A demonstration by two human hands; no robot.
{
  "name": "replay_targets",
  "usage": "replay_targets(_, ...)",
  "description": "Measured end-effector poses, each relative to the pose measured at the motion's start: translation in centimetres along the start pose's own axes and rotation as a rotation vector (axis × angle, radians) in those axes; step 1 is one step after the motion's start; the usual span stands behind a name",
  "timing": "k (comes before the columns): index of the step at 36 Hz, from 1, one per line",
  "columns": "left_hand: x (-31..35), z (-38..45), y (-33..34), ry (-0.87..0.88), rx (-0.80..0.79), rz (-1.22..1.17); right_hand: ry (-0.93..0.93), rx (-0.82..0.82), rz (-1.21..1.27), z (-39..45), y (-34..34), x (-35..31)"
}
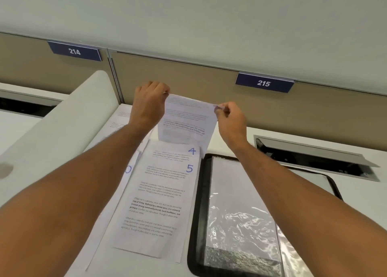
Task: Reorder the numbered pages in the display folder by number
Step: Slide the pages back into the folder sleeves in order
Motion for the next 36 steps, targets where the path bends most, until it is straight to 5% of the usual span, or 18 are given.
replay_targets(12, 8.9, 1.1, -5.6, 0.002, 0.186, -0.278, -0.097, 0.263, 0.054, -2.9, -10.8, -1.7)
replay_targets(24, 19.3, -0.7, -6.3, -0.162, 0.161, -0.693, 0.001, 0.401, 0.284, -8.7, -20.5, 0.5)
replay_targets(36, 25.6, -6.4, -1.4, -0.47, 0.036, -0.866, 0.283, 0.11, 0.4, -15.0, -24.4, 8.2)
Point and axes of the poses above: each hand's wrist, its own z-axis towards the middle knuckle, its own y-axis out of the palm, x = y × z, the point moved 6 cm from there along z, towards the middle knuckle
